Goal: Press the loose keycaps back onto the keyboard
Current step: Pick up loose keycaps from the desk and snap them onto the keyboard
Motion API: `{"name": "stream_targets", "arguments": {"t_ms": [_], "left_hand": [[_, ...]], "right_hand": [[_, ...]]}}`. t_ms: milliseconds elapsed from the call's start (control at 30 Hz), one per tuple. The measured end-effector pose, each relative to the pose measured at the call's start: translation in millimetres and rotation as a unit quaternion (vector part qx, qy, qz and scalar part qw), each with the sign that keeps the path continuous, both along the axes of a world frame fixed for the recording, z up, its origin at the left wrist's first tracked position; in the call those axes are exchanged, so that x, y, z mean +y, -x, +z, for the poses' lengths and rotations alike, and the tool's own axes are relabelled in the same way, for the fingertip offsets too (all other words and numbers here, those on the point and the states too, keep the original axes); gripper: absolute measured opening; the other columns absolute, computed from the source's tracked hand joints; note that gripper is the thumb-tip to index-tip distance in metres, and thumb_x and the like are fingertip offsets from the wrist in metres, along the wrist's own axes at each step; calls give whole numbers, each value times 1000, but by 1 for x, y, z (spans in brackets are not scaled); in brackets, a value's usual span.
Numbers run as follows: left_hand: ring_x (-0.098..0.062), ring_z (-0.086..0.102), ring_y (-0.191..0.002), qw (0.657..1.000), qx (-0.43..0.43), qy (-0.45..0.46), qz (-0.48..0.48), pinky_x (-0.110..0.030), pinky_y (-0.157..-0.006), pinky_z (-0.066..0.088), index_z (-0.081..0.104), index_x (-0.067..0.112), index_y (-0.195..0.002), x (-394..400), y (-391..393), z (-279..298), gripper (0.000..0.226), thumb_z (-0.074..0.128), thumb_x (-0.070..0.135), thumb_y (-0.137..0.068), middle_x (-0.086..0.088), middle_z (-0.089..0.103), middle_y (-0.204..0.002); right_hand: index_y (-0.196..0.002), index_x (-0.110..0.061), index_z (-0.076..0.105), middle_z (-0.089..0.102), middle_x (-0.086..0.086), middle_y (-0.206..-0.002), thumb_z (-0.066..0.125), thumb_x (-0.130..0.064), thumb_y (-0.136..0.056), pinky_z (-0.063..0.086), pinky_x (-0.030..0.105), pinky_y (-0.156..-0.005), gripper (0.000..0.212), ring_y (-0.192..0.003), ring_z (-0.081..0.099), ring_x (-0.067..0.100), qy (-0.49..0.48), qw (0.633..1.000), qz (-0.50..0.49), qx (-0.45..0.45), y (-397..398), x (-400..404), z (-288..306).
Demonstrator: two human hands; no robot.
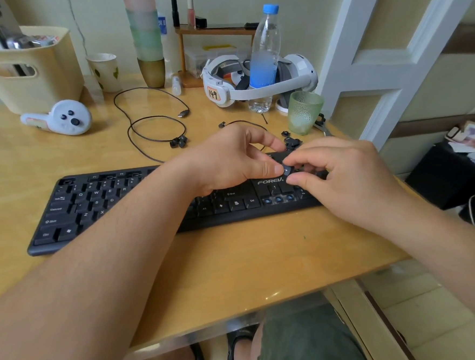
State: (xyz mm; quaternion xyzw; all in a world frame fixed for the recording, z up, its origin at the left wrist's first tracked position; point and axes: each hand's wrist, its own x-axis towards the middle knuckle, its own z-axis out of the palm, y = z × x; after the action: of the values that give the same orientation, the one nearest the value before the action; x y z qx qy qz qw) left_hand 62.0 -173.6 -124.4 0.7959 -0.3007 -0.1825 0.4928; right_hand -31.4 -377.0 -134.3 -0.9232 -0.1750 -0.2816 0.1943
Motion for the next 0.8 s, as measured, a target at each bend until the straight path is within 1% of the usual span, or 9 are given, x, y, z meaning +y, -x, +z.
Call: {"name": "stream_targets", "arguments": {"t_ms": [100,200,333,433,533,633,700,733,800], "left_hand": [[-20,75,-101,1000,5,-1,-1,-40,-109,50,68,28,-120,0,0,0,38,85,22,-86,-1,81,-97],[-14,75,-97,1000,9,-11,-16,-38,-108,51,67,25,-122,0,0,-1,39,83,16,-88,2,81,-96],[-9,75,-95,999,8,-19,-34,-32,-106,51,65,24,-125,2,0,-1,41,81,12,-89,3,81,-97],[-8,75,-96,999,1,-24,-40,-26,-100,52,66,24,-124,1,-1,-1,39,80,12,-90,3,81,-98],[-10,74,-92,999,-22,-26,-24,-27,-97,53,69,27,-117,1,-3,-4,30,79,13,-92,2,80,-97],[-1,68,-82,997,-63,-34,24,-14,-81,50,70,31,-114,1,-5,-5,23,75,19,-95,5,78,-97],[4,63,-74,995,-82,-26,54,-7,-67,46,70,31,-114,1,-7,-5,21,73,21,-96,8,76,-93],[4,63,-73,994,-89,-23,62,-6,-64,46,70,32,-113,1,-8,-5,20,73,22,-96,10,75,-92],[2,63,-75,992,-101,-26,67,-7,-64,47,71,33,-112,1,-9,-6,19,72,22,-96,12,74,-91]], "right_hand": [[-102,-15,81,75,-1,-97,84,-15,-84,55,36,-79,19,-87,67,18,67,997,5,-47,-1,0,0],[-101,-14,81,76,0,-96,82,-13,-82,55,35,-79,19,-86,69,20,82,995,-8,-59,0,2,-2],[-101,-21,82,76,-8,-90,79,-17,-80,59,34,-76,22,-79,67,8,38,999,-26,-5,0,1,0],[-106,-31,80,72,-18,-84,80,-23,-81,56,21,-77,26,-80,66,1,-7,997,-38,64,1,0,1],[-116,-39,77,71,-18,-85,77,-24,-85,53,18,-78,35,-84,65,3,-24,990,-33,135,2,-1,4],[-114,-44,76,69,-17,-85,72,-30,-92,50,18,-73,27,-83,61,-1,40,977,-34,207,-1,-3,12],[-120,-43,73,67,-21,-87,68,-35,-96,42,10,-72,26,-82,58,-7,99,967,-34,232,-4,-2,18],[-123,-41,73,64,-24,-89,66,-37,-98,39,9,-74,26,-83,56,-8,120,964,-28,235,-5,-1,20],[-124,-36,73,62,-23,-97,64,-37,-99,42,19,-83,26,-93,54,-3,161,959,-13,234,-8,3,19]]}}
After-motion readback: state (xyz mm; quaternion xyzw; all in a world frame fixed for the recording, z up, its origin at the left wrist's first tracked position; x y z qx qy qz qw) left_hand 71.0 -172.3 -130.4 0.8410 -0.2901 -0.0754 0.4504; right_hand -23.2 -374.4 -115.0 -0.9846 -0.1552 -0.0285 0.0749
